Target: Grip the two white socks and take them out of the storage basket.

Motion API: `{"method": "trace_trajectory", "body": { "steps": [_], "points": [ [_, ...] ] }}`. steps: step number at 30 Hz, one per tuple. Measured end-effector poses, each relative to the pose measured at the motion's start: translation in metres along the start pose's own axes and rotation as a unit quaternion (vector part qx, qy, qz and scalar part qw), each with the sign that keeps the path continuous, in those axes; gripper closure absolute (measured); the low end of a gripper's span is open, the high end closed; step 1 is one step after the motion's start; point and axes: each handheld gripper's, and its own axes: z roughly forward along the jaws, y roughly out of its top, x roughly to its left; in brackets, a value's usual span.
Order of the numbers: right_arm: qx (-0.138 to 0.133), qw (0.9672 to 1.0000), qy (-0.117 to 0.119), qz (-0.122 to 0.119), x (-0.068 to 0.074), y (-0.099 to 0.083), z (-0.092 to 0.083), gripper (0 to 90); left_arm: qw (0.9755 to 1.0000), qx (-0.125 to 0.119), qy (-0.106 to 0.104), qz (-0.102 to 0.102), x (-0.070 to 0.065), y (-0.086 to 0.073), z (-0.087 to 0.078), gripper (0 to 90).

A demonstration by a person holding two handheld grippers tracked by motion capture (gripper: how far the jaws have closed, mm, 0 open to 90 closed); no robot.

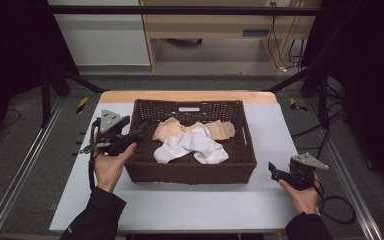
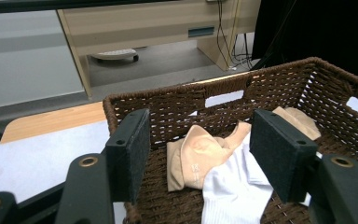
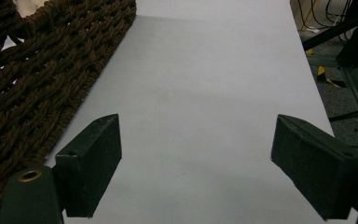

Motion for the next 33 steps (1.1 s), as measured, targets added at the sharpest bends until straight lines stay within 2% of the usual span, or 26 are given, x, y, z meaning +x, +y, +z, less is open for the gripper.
{"method": "trace_trajectory", "body": {
  "steps": [5,10,16,23,26,31,33],
  "points": [
    [0.001,1.0,-0.001,-0.001,0.0,0.0,0.0,16.5,0.9999,0.009,0.0,0.006,-0.007,0.005,0.014,38.0],
    [0.0,1.0,0.0,0.0,-0.001,0.0,0.0,16.9,0.9996,0.02,-0.001,0.022,-0.017,0.009,0.033,37.8],
    [0.0,1.0,0.0,0.0,-0.001,0.0,0.0,17.1,0.9994,0.021,-0.003,0.027,-0.025,0.011,0.053,37.0],
    [0.001,1.0,0.002,-0.001,-0.001,0.001,0.001,17.1,0.9989,0.036,-0.005,0.031,-0.027,0.012,0.074,36.6],
    [0.002,1.0,0.001,-0.002,-0.001,0.0,0.001,17.2,0.9989,0.041,-0.01,0.019,-0.027,0.009,0.082,37.9],
    [0.003,1.0,0.001,-0.003,-0.001,0.001,0.001,17.3,0.9975,0.061,-0.006,0.035,-0.028,0.003,0.095,38.6],
    [0.003,1.0,0.002,-0.004,-0.001,0.001,0.002,17.3,0.9974,0.062,-0.005,0.036,-0.029,0.001,0.098,39.0]
  ]
}}
